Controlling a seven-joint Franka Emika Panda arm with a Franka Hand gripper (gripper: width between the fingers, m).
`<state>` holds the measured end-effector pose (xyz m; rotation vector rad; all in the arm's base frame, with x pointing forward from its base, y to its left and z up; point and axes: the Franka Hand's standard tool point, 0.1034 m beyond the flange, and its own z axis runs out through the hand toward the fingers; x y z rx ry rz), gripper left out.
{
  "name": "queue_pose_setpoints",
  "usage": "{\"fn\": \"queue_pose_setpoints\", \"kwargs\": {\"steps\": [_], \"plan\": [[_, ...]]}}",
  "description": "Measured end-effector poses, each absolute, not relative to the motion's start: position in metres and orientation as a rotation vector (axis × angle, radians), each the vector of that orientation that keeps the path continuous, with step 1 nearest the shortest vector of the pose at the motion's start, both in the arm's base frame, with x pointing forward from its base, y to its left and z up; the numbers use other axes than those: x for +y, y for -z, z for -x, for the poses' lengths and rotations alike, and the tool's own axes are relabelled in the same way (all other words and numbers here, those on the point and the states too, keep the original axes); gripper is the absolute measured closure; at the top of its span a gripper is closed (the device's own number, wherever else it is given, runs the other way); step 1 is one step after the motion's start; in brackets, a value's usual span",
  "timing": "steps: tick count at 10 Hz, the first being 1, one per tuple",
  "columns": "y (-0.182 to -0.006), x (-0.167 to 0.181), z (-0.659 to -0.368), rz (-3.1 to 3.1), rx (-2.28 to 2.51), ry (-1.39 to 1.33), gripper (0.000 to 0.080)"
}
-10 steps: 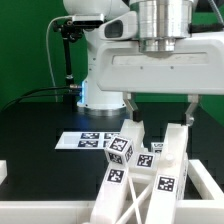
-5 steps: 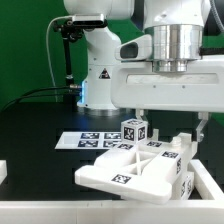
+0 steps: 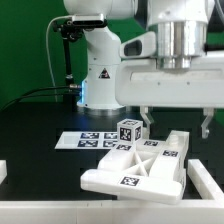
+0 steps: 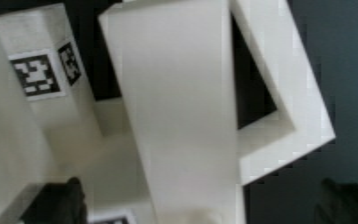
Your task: Assemble chair
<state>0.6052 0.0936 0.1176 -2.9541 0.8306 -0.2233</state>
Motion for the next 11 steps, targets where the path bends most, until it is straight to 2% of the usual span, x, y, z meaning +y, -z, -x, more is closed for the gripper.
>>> {"fn": "queue_pose_setpoints", "kwargs": {"steps": [2, 6, 7, 9, 11], "plan": [[-0.142, 0.102, -0.605, 2.919, 0.863, 0.193, 0.0151], [-0.137, 0.102, -0.604, 2.924, 0.861, 0.192, 0.0151], [-0.140, 0.111, -0.594, 2.913, 0.877, 0.172, 0.0151], [-0.149, 0.117, -0.553, 2.918, 0.844, 0.041, 0.0151], [-0.151, 0.119, -0.551, 2.908, 0.868, 0.036, 0.0151]]}}
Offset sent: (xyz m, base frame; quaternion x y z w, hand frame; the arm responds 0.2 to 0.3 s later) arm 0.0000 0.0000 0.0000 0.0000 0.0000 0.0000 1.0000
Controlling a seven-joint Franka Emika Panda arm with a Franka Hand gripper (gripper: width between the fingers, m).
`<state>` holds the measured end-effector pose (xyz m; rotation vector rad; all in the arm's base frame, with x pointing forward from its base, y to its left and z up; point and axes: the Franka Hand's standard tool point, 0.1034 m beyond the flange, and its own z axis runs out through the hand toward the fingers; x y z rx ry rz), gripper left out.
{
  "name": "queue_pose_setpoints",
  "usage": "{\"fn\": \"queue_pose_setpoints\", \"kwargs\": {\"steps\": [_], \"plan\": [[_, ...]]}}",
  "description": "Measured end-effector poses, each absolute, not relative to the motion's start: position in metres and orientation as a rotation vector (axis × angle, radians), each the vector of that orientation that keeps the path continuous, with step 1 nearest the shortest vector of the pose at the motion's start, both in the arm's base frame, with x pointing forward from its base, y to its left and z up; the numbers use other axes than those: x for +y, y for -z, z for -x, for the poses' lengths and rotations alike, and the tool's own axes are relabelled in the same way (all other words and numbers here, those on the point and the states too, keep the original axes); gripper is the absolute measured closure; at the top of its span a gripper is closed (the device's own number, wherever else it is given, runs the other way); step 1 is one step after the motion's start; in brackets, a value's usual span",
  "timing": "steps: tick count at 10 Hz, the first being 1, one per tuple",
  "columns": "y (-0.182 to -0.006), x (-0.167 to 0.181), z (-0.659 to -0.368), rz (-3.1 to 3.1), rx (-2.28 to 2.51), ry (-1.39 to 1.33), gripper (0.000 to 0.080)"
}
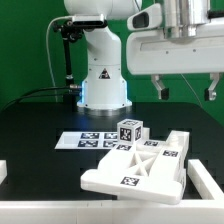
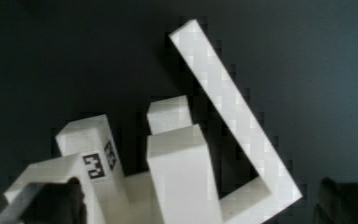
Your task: Assemble chair
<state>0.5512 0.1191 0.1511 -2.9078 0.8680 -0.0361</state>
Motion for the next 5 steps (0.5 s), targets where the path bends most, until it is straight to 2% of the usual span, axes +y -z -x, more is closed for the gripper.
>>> {"fn": "queue_pose_setpoints", "kwargs": {"steps": [3, 5], "plan": [[-0.148, 0.118, -0.550, 2.916, 0.845, 0.043, 0.0151], [-0.122, 0.106, -0.517, 2.960, 0.755, 0.011, 0.0151]]}}
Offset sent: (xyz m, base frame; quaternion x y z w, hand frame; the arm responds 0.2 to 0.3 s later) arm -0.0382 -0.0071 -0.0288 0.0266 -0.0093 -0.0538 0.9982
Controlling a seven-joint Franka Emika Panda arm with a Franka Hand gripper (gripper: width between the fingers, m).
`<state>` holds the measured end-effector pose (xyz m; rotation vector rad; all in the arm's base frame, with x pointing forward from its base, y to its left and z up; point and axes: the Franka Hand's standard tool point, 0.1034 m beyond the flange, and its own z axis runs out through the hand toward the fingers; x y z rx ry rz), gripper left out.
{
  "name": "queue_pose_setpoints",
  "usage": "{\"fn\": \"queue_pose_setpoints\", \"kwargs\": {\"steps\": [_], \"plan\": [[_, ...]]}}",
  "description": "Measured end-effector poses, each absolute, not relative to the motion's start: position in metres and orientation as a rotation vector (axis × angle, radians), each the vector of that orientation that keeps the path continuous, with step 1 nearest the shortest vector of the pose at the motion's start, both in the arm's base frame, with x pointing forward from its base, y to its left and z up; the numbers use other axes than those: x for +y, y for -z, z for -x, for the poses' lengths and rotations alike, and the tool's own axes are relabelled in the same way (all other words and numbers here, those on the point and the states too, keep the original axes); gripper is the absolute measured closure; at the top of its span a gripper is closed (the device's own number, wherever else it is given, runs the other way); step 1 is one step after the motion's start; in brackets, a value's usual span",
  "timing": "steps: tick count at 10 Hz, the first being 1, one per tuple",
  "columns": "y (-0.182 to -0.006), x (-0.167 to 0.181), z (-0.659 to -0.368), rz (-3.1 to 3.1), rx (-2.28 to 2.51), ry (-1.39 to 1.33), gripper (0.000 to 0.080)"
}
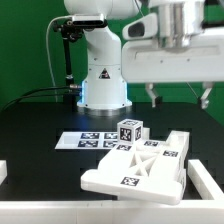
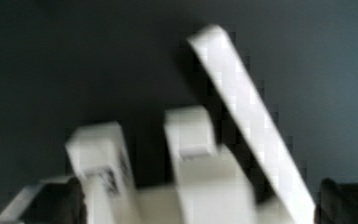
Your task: Assemble chair
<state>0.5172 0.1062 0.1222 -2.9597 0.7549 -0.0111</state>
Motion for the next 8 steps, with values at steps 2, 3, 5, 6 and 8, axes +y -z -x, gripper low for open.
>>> {"fn": "queue_pose_setpoints", "kwargs": {"steps": [2, 3, 5, 6, 8], "plan": [[-0.095, 0.099, -0.487, 2.975, 0.764, -0.002, 0.0151], [-0.089, 0.105, -0.480, 2.979, 0.775, -0.024, 0.0151], [-0.090, 0.105, -0.482, 2.980, 0.766, -0.019, 0.0151], [-0.089, 0.105, -0.482, 2.981, 0.766, -0.020, 0.0151], [-0.073, 0.098, -0.469, 3.011, 0.703, 0.011, 0.0151]]}}
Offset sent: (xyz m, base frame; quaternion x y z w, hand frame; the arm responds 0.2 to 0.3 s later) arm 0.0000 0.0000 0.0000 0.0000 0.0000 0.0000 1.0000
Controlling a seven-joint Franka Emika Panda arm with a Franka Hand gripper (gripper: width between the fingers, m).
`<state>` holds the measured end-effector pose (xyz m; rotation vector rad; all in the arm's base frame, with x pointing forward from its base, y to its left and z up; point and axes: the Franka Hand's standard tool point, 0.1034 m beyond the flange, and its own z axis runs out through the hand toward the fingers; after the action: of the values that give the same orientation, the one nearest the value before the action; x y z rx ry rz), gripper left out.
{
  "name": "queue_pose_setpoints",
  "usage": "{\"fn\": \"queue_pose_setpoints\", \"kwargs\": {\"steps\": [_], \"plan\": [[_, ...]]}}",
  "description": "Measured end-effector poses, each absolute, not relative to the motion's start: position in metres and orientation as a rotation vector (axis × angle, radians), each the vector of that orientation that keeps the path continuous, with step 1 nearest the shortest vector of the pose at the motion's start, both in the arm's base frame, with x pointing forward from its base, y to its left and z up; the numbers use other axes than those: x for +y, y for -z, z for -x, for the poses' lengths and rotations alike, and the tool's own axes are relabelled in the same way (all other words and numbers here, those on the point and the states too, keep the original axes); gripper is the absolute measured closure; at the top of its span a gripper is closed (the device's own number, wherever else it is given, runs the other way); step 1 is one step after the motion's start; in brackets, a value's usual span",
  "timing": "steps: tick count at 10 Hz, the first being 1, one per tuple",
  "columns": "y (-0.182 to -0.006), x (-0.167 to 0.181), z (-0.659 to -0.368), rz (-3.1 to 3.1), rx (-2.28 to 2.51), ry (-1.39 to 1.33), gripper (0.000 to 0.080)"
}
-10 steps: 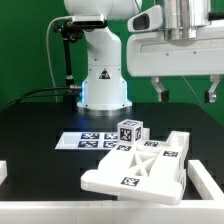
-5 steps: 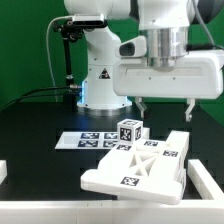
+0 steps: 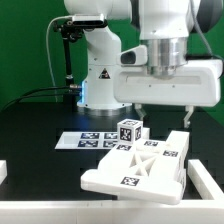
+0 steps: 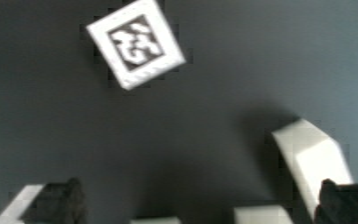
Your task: Assemble chair
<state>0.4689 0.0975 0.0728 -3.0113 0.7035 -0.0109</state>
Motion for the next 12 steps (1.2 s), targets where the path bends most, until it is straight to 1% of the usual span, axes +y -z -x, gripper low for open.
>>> {"fn": "queue_pose_setpoints", "kwargs": {"steps": [1, 4, 6, 8, 11, 12], "plan": [[-0.057, 0.099, -0.454, 3.034, 0.691, -0.035, 0.0151], [-0.024, 0.106, -0.437, 3.073, 0.689, -0.102, 0.0151], [-0.026, 0.105, -0.440, 3.071, 0.683, -0.094, 0.0151], [-0.025, 0.105, -0.439, 3.073, 0.680, -0.096, 0.0151], [-0.027, 0.109, -0.444, 3.111, 0.404, 0.038, 0.0151], [-0.025, 0.111, -0.440, 3.112, 0.404, 0.043, 0.0151]]}}
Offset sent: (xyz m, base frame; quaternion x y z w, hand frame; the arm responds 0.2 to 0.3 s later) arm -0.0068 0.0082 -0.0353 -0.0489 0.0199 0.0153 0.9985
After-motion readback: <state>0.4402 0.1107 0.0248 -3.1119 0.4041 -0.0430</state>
